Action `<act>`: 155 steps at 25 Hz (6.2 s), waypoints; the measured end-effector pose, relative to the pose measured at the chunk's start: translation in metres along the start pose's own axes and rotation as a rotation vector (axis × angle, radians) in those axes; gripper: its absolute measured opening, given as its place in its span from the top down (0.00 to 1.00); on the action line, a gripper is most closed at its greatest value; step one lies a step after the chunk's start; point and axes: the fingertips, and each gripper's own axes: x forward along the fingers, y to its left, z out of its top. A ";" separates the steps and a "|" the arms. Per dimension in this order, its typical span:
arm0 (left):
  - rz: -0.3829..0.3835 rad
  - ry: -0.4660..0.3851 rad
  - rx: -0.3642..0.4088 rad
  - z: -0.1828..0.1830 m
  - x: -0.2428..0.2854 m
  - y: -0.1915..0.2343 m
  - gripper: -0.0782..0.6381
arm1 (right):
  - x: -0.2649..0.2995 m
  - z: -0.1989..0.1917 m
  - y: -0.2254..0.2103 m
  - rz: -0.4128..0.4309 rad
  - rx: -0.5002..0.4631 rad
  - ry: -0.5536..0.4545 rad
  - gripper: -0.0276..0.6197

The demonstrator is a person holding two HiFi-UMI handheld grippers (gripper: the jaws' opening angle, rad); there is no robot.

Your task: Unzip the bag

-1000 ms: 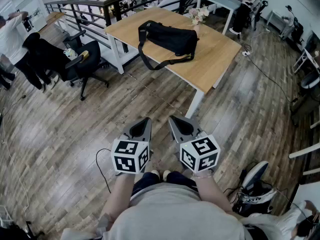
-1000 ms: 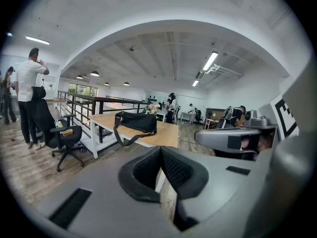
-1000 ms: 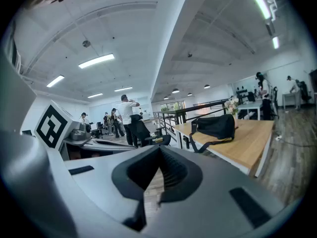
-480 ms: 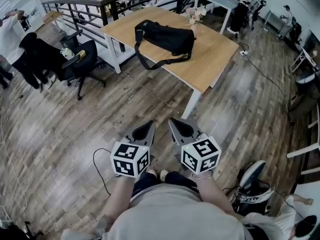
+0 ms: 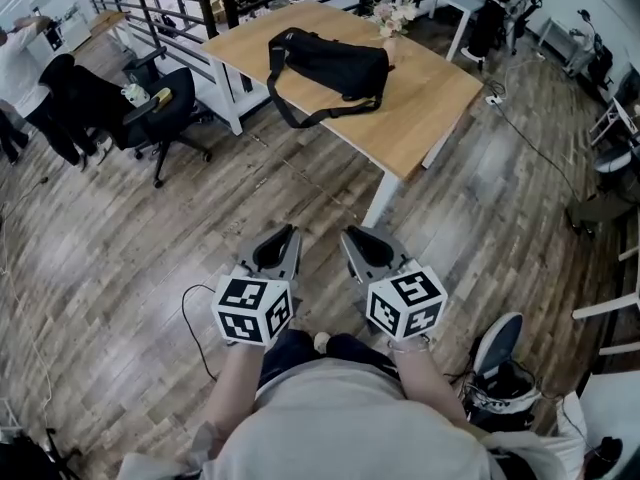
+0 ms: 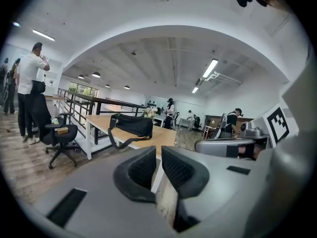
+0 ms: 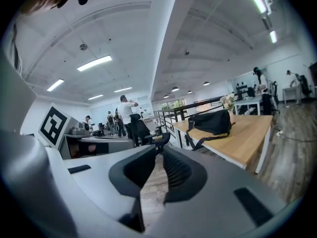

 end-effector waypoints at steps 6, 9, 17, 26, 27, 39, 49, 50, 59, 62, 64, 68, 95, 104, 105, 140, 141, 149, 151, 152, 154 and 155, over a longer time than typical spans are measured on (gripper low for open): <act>0.020 0.053 0.004 -0.018 0.007 -0.009 0.73 | 0.001 -0.010 -0.004 0.046 0.010 0.023 0.82; 0.018 0.086 -0.005 -0.027 0.013 -0.008 0.72 | 0.007 -0.013 -0.010 0.057 0.022 0.033 0.82; 0.013 0.121 -0.028 -0.025 0.050 0.034 0.72 | 0.059 -0.005 -0.030 0.046 0.028 0.052 0.82; -0.014 0.100 -0.038 0.023 0.117 0.127 0.72 | 0.166 0.041 -0.048 0.044 -0.024 0.060 0.81; -0.018 0.099 -0.037 0.031 0.124 0.139 0.72 | 0.179 0.048 -0.051 0.037 -0.025 0.057 0.81; -0.070 0.097 -0.038 0.082 0.185 0.254 0.72 | 0.302 0.084 -0.066 -0.034 -0.024 0.077 0.81; -0.036 0.107 -0.080 0.084 0.198 0.293 0.72 | 0.351 0.090 -0.062 0.016 -0.045 0.118 0.80; -0.036 0.109 -0.082 0.085 0.201 0.296 0.72 | 0.357 0.089 -0.061 0.025 -0.047 0.125 0.80; -0.026 0.113 -0.090 0.098 0.251 0.331 0.72 | 0.410 0.099 -0.093 0.028 -0.026 0.131 0.79; -0.034 0.103 -0.071 0.108 0.276 0.340 0.72 | 0.426 0.110 -0.112 0.018 -0.028 0.104 0.79; -0.041 0.098 -0.062 0.117 0.297 0.346 0.72 | 0.441 0.119 -0.129 0.011 -0.030 0.094 0.79; -0.052 0.098 -0.052 0.141 0.343 0.360 0.72 | 0.473 0.149 -0.163 0.003 -0.037 0.077 0.79; -0.130 0.188 -0.055 0.167 0.517 0.390 0.72 | 0.556 0.187 -0.298 -0.062 0.027 0.069 0.79; -0.218 0.220 -0.039 0.177 0.565 0.398 0.72 | 0.575 0.198 -0.316 -0.093 0.031 0.047 0.79; -0.227 0.224 -0.037 0.178 0.570 0.401 0.72 | 0.579 0.197 -0.317 -0.101 0.027 0.051 0.79; -0.680 0.478 -0.055 0.159 0.690 0.460 0.54 | 0.658 0.208 -0.366 -0.583 -0.262 0.291 0.75; -0.699 0.498 -0.049 0.155 0.689 0.459 0.54 | 0.660 0.206 -0.367 -0.594 -0.286 0.316 0.75; -0.785 0.571 -0.027 0.138 0.688 0.453 0.60 | 0.675 0.192 -0.373 -0.644 -0.494 0.500 0.68; -0.819 0.575 -0.031 0.139 0.686 0.449 0.68 | 0.677 0.191 -0.376 -0.657 -0.537 0.535 0.67; -0.829 0.574 -0.031 0.139 0.686 0.448 0.71 | 0.678 0.191 -0.377 -0.661 -0.549 0.545 0.67; -0.841 0.572 -0.032 0.140 0.684 0.446 0.73 | 0.683 0.192 -0.377 -0.659 -0.566 0.555 0.66; -0.847 0.573 -0.036 0.140 0.684 0.446 0.73 | 0.685 0.191 -0.376 -0.657 -0.579 0.563 0.66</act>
